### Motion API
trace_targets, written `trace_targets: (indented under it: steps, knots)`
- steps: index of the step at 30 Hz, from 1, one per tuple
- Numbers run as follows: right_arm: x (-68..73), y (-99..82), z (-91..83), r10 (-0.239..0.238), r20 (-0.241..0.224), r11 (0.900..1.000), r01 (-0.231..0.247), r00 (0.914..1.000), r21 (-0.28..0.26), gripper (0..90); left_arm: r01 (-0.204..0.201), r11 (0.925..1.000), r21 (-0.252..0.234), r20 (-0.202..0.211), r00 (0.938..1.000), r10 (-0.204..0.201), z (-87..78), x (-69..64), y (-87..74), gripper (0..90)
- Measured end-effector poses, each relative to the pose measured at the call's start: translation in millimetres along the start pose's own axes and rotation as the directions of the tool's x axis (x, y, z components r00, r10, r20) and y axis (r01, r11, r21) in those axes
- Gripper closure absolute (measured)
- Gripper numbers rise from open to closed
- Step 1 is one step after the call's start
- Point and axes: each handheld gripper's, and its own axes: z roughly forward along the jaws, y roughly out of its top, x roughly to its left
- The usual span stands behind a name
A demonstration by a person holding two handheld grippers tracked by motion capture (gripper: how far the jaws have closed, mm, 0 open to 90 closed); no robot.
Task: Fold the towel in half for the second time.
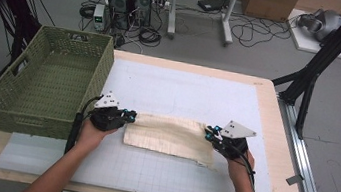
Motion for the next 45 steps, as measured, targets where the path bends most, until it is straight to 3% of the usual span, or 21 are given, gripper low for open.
trace_targets:
  steps: [13, 24, 26, 28, 30, 32, 34, 36, 40, 43, 45]
  knots:
    - [15.2, -15.3, -11.0, -0.015, -0.050, 0.9998, 0.016, 0.9986, 0.009, 79.7, -0.027, 0.9985, 0.048, 0.028, 0.9993, 0.026, -7.9, -13.8, -18.4, 83.4]
    - [22.8, -26.4, -23.7, 0.010, -0.077, 0.9997, -0.008, 0.9970, 0.022, 80.8, -0.064, 0.9952, 0.074, 0.061, 0.9963, 0.060, -18.7, -25.2, -24.9, 83.1]
    - [25.0, -26.8, -24.5, 0.006, -0.084, 0.9995, -0.004, 0.9964, 0.031, 81.1, -0.045, 0.9959, 0.078, 0.056, 0.9976, 0.040, -22.0, -24.9, -24.7, 76.3]
    - [26.2, -26.9, -25.3, 0.004, -0.090, 0.9995, -0.001, 0.9959, 0.032, 81.3, -0.007, 0.9981, 0.062, 0.047, 0.9989, 0.004, -26.4, -22.8, -21.1, 60.7]
    - [27.3, -26.8, -26.8, 0.000, -0.094, 0.9994, 0.003, 0.9956, 0.033, 81.3, 0.024, 0.9997, 0.006, 0.047, 0.9986, -0.024, -32.6, -20.9, -12.6, 51.5]
    - [28.7, -27.2, -27.5, -0.002, -0.098, 0.9993, 0.005, 0.9952, 0.036, 81.4, 0.042, 0.9978, -0.052, 0.062, 0.9973, -0.039, -36.5, -20.4, -1.3, 50.0]
    - [30.5, -27.9, -27.5, -0.010, -0.103, 0.9986, 0.015, 0.9946, 0.050, 81.3, 0.043, 0.9968, -0.067, 0.076, 0.9963, -0.038, -33.0, -21.4, 6.4, 49.9]
    - [32.4, -28.2, -27.8, -0.010, -0.107, 0.9980, 0.017, 0.9942, 0.062, 80.8, 0.027, 0.9985, -0.047, 0.083, 0.9963, -0.023, -22.9, -23.9, 8.6, 52.7]
    - [32.0, -27.1, -33.2, 0.011, -0.113, 0.9992, -0.007, 0.9935, 0.040, 76.5, -0.007, 0.9989, 0.046, 0.065, 0.9979, 0.004, -1.6, -29.2, -1.2, 61.6]
    - [30.9, -22.9, -41.0, 0.036, -0.116, 0.9992, -0.037, 0.9926, -0.012, 72.9, -0.038, 0.9921, 0.120, 0.057, 0.9979, 0.031, 6.4, -31.7, -6.6, 65.4]
    - [30.8, -16.5, -46.2, 0.069, -0.106, 0.9953, -0.076, 0.9919, -0.061, 68.6, -0.040, 0.9926, 0.115, 0.058, 0.9978, 0.033, 7.1, -33.0, -9.0, 66.7]
